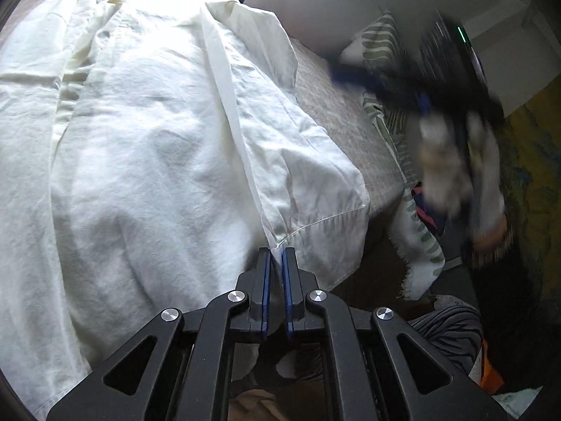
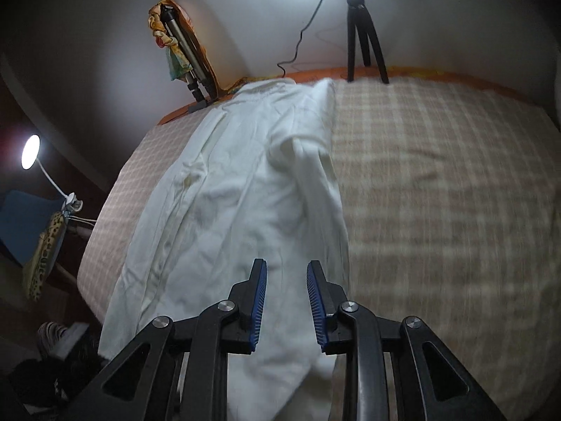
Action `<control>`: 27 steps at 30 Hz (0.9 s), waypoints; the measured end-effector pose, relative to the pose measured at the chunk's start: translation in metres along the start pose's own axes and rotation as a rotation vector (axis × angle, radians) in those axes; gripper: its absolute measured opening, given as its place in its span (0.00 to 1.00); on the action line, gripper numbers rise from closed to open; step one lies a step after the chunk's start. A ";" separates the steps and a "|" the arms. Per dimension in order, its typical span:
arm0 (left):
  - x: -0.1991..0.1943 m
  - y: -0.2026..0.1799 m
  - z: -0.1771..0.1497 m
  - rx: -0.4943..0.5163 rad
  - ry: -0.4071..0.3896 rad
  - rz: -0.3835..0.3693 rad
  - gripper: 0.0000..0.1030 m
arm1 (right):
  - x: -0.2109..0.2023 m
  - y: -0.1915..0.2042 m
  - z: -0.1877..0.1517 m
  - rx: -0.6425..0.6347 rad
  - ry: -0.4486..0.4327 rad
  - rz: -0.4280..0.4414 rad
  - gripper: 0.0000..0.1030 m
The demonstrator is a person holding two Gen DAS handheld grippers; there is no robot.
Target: Fold small clothes
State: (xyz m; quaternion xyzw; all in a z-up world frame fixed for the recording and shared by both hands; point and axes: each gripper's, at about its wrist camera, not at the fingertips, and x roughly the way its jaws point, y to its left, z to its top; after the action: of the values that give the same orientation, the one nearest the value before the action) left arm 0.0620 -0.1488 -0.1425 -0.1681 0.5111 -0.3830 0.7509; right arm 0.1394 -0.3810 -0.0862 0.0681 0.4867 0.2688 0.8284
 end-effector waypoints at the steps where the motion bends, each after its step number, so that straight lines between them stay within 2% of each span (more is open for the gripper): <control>1: 0.000 -0.001 0.000 0.002 -0.003 0.004 0.05 | -0.001 -0.002 -0.017 0.015 0.014 0.015 0.25; 5: 0.002 -0.001 -0.002 0.005 -0.004 0.004 0.05 | 0.003 -0.005 -0.068 0.063 0.085 0.147 0.25; 7: -0.004 0.008 -0.001 -0.012 -0.005 -0.006 0.05 | 0.009 0.003 -0.079 0.023 0.115 0.143 0.25; 9: -0.004 0.009 0.000 -0.019 -0.005 -0.012 0.05 | 0.013 0.012 -0.087 -0.002 0.126 0.166 0.21; 11: -0.005 0.009 0.000 -0.012 -0.007 -0.012 0.05 | 0.016 0.022 -0.090 -0.038 0.139 0.144 0.04; 17: -0.003 0.002 -0.004 0.040 0.001 0.017 0.05 | -0.004 0.010 -0.088 0.034 0.097 0.143 0.01; 19: -0.004 -0.001 -0.007 0.068 -0.001 0.039 0.05 | 0.003 0.005 -0.091 0.054 0.128 0.130 0.01; 22: -0.011 -0.008 -0.009 0.117 -0.026 0.102 0.05 | 0.014 0.007 -0.094 0.015 0.158 0.021 0.12; 24: -0.018 -0.018 -0.014 0.164 -0.058 0.136 0.05 | 0.010 0.004 -0.094 0.002 0.139 -0.025 0.20; 26: -0.022 -0.031 -0.020 0.215 -0.087 0.157 0.17 | 0.002 -0.004 -0.093 0.017 0.108 -0.039 0.21; 27: -0.023 -0.038 -0.023 0.244 -0.104 0.166 0.33 | -0.002 -0.009 -0.092 0.038 0.095 -0.033 0.22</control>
State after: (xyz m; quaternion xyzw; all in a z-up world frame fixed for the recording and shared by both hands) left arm 0.0214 -0.1528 -0.1132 -0.0523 0.4333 -0.3698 0.8203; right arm 0.0644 -0.4037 -0.1360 0.0632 0.5315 0.2488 0.8072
